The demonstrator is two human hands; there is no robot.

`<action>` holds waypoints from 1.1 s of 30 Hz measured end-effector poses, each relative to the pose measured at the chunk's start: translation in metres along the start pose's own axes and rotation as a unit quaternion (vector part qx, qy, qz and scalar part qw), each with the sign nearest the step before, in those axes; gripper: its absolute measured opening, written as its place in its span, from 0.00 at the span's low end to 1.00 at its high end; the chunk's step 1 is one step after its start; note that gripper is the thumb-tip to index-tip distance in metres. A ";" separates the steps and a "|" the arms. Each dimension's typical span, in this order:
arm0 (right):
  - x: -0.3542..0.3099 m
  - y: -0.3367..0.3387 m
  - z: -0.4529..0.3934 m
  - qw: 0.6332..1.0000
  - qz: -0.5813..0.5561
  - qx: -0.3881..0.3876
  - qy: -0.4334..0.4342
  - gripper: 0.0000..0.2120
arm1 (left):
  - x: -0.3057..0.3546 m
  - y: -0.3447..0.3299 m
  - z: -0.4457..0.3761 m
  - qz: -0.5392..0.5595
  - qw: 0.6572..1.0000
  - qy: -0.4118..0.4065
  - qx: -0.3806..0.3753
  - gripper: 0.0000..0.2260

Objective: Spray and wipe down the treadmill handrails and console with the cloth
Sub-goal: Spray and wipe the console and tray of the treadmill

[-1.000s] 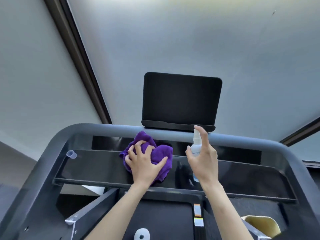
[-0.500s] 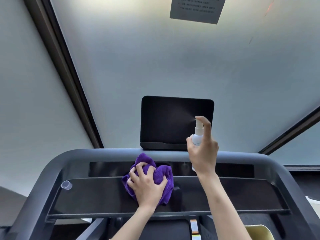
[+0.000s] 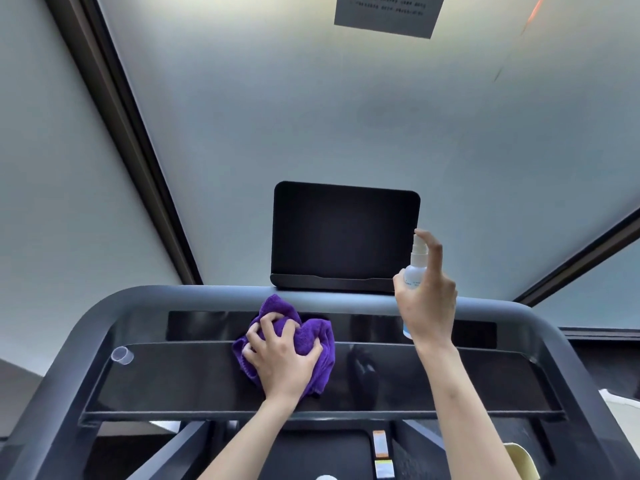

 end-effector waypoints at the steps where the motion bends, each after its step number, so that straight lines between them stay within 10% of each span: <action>1: 0.001 0.000 0.000 1.000 -0.006 0.003 0.003 0.31 | 0.000 0.000 0.000 0.000 1.000 0.000 0.001 0.16; 12: 0.019 0.005 0.006 0.999 0.005 -0.019 -0.032 0.31 | -0.005 0.006 0.000 0.062 0.998 0.017 0.029 0.15; 21: 0.026 0.008 0.004 0.998 -0.015 -0.045 -0.042 0.32 | 0.035 0.081 -0.115 0.153 0.957 0.013 0.247 0.15; 27: 0.029 0.007 -0.006 0.998 -0.035 -0.046 -0.029 0.32 | 0.083 0.053 -0.164 0.058 0.977 -0.115 0.171 0.16; 33: 0.035 0.011 -0.017 0.997 -0.055 -0.037 -0.025 0.32 | 0.046 0.041 -0.159 0.073 0.982 -0.060 0.163 0.14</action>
Point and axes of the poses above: each hand's wrist, its own z-axis away from the middle knuckle, its own y-axis out of the back of the hand, x = y × z, the point moved 5 cm from there along -z, towards the middle knuckle, and after that the axes turned 15 degrees about -z, right-handed, at the moved point
